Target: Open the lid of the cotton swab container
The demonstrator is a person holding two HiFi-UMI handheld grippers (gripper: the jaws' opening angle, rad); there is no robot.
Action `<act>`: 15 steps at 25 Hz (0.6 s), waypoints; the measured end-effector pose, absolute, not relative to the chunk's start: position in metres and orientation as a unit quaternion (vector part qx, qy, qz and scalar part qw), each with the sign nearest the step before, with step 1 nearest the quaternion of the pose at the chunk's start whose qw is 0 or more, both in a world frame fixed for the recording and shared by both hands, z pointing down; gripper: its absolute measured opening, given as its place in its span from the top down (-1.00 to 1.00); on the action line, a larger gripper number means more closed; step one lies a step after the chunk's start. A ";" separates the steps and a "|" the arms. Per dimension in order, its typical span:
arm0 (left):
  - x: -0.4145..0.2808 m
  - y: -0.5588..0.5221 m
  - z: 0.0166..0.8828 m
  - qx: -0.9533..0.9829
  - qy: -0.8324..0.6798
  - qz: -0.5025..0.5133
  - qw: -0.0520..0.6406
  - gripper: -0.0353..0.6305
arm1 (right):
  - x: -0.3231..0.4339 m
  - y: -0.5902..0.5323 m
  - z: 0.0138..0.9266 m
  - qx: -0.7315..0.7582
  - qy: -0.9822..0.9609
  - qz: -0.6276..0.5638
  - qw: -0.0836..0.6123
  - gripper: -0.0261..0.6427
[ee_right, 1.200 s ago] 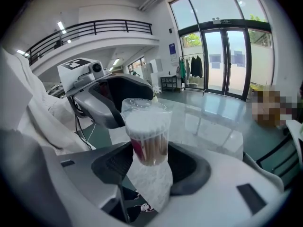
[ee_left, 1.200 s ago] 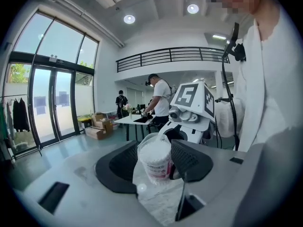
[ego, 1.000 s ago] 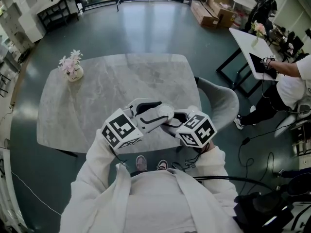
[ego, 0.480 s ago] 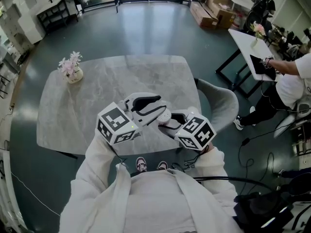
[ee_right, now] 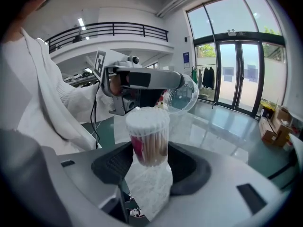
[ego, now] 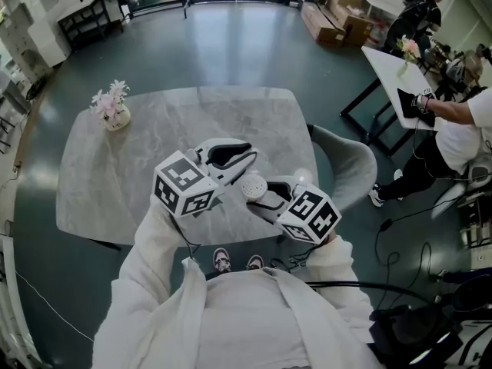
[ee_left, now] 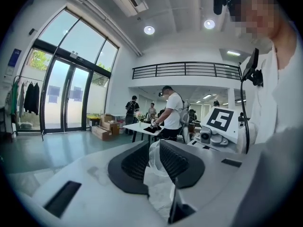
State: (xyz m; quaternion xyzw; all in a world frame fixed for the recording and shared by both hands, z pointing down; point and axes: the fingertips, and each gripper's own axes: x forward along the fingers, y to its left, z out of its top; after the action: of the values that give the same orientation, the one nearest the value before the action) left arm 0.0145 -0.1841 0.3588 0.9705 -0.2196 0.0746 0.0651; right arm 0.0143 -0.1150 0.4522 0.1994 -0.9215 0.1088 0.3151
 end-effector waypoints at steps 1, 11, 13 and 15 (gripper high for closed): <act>0.013 -0.185 0.360 0.970 -0.219 0.070 0.074 0.68 | 0.014 -0.115 0.453 0.200 -0.921 0.108 0.316 0.08; 0.011 -0.185 0.367 0.970 -0.217 0.067 0.086 0.68 | 0.015 -0.117 0.463 0.207 -0.917 0.121 0.319 0.08; 0.012 -0.184 0.369 0.970 -0.215 0.070 0.085 0.67 | 0.016 -0.117 0.466 0.208 -0.916 0.124 0.320 0.08; 0.014 -0.182 0.368 0.971 -0.212 0.070 0.085 0.67 | 0.017 -0.117 0.465 0.208 -0.916 0.127 0.319 0.08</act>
State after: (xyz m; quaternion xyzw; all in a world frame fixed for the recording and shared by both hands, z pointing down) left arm 0.0135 -0.1821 0.3684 0.9710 -0.2120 0.0700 0.0853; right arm 0.0167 -0.1175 0.4652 0.2080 -0.9160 0.1267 0.3188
